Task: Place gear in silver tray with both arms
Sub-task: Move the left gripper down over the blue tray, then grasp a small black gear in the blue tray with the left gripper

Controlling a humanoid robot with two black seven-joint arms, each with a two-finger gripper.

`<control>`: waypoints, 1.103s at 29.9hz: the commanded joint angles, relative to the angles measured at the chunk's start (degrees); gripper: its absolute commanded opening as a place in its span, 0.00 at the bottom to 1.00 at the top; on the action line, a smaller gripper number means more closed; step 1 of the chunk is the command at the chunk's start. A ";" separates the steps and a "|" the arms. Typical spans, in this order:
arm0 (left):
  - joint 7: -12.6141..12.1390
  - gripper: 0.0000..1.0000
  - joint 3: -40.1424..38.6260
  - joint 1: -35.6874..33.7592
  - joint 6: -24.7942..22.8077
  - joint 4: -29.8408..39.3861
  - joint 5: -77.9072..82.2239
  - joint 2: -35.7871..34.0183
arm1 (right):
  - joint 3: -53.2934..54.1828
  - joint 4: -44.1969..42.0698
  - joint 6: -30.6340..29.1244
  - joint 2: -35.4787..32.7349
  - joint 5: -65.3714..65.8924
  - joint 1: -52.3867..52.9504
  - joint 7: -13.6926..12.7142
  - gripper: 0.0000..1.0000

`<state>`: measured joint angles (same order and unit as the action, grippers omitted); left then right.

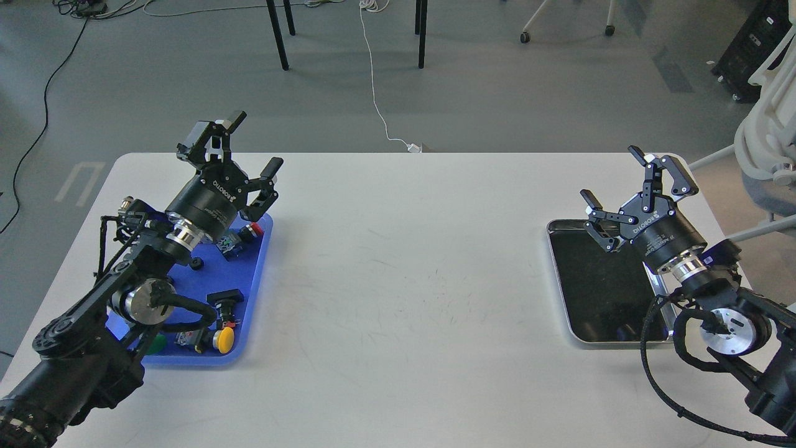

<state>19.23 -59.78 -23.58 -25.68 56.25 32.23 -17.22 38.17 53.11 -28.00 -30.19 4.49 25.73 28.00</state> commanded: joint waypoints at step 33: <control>8.77 0.98 12.84 -1.03 0.72 16.88 65.28 -32.52 | 0.94 0.06 0.00 -0.04 0.69 -0.41 0.00 1.00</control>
<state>28.00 -47.65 -24.31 -25.47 72.60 84.95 -48.18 39.10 53.17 -28.00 -30.23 5.12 25.29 28.00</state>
